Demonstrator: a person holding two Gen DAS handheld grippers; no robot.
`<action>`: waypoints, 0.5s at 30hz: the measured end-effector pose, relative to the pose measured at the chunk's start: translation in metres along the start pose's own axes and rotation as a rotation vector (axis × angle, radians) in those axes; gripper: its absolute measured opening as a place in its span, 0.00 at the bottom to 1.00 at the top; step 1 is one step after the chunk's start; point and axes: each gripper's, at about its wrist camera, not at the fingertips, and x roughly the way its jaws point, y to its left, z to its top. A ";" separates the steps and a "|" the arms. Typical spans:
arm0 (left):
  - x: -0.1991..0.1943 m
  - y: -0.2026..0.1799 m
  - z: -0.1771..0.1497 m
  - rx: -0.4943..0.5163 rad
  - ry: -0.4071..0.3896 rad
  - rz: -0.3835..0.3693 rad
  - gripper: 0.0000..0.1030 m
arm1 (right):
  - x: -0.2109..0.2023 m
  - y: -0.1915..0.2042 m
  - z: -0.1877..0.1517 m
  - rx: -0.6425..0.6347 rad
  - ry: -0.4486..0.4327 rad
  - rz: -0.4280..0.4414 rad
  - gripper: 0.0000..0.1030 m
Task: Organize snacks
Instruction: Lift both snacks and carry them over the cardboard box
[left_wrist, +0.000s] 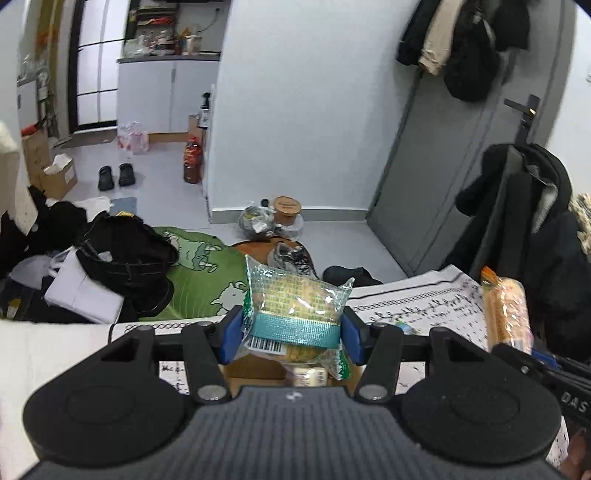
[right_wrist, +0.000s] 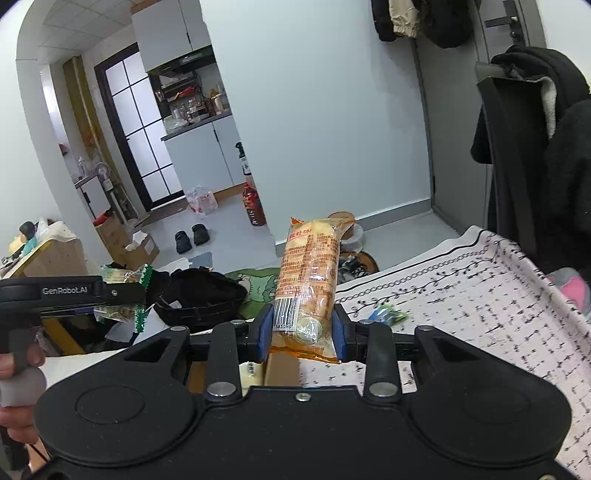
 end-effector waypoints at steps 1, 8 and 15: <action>0.002 0.005 -0.001 -0.016 0.001 0.002 0.52 | 0.001 0.003 -0.001 0.003 0.003 0.004 0.31; 0.009 0.029 -0.019 -0.049 0.044 0.020 0.52 | 0.012 0.028 -0.013 -0.003 0.035 0.050 0.31; 0.021 0.049 -0.041 -0.065 0.091 0.037 0.53 | 0.026 0.056 -0.033 -0.028 0.093 0.092 0.31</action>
